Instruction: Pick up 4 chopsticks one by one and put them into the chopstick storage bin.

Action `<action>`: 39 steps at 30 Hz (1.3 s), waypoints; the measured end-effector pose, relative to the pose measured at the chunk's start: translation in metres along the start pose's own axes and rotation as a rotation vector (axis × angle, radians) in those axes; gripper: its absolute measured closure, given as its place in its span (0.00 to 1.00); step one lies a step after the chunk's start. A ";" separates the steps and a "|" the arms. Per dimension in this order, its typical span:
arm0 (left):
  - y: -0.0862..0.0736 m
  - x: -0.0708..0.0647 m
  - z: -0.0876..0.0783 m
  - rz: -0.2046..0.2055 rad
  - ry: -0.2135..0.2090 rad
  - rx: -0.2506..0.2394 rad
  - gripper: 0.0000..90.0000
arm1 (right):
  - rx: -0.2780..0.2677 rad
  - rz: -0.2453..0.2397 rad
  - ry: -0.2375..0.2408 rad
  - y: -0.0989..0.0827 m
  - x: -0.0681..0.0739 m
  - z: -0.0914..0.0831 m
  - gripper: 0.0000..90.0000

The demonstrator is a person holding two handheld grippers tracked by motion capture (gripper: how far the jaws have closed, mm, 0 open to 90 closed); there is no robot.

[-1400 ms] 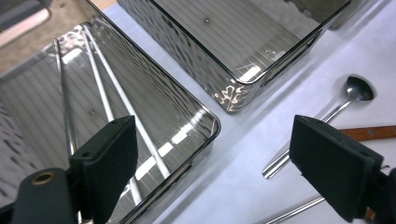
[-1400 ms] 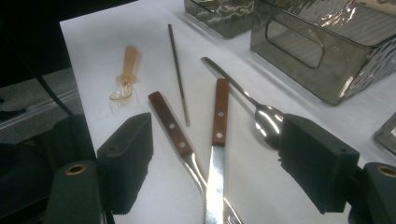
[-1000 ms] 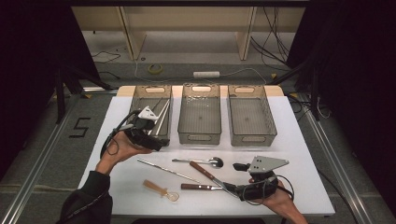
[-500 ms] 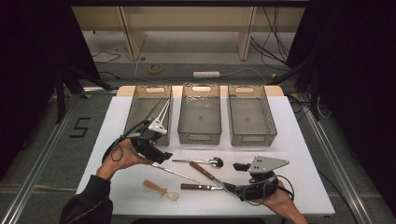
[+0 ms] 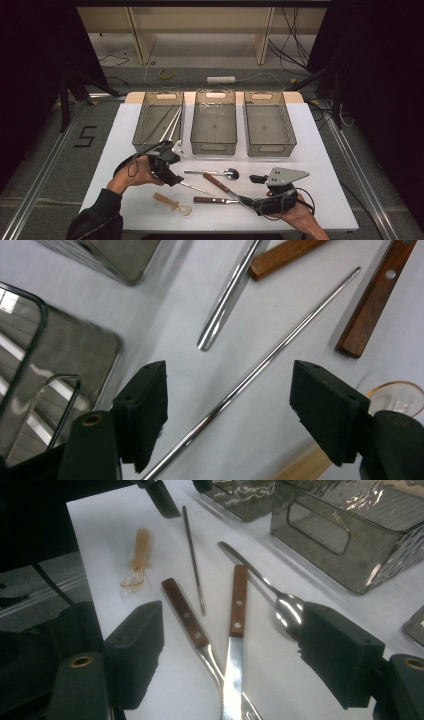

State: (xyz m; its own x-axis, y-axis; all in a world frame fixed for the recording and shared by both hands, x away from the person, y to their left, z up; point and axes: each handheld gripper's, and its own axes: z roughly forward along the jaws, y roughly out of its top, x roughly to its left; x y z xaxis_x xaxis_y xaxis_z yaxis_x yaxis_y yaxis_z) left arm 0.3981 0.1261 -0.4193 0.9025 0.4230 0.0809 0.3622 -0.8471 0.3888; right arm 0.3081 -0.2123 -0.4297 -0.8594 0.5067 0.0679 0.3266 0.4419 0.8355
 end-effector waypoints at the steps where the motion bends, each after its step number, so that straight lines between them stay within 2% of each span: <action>1: 0.000 0.000 0.002 0.000 0.002 0.003 0.36 | 0.001 0.002 -0.001 0.000 0.000 0.000 0.30; 11: -0.003 0.002 0.024 0.030 -0.030 0.070 0.47 | 0.001 0.000 0.000 0.000 0.000 0.001 0.30; 14: -0.005 0.004 0.030 0.065 -0.040 0.103 0.52 | 0.002 0.002 0.000 0.000 0.000 0.001 0.30; 24: -0.006 0.006 0.037 0.112 -0.071 0.136 0.63 | 0.004 0.002 0.001 0.000 0.000 0.001 0.30; 27: -0.006 0.006 0.040 0.110 -0.078 0.143 0.65 | 0.005 0.002 0.001 0.000 0.000 0.001 0.30; 34: -0.005 0.008 0.044 0.134 -0.100 0.168 0.71 | 0.008 0.003 0.002 0.000 -0.001 0.002 0.30; 39: -0.004 0.008 0.045 0.147 -0.099 0.172 0.74 | 0.008 0.003 0.002 0.000 -0.001 0.002 0.30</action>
State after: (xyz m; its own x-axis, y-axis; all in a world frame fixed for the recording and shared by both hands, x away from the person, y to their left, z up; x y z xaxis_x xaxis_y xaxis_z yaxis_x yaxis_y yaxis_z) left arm 0.4141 0.1183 -0.4611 0.9639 0.2645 0.0311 0.2519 -0.9433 0.2164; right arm 0.3095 -0.2112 -0.4307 -0.8590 0.5069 0.0715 0.3326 0.4464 0.8307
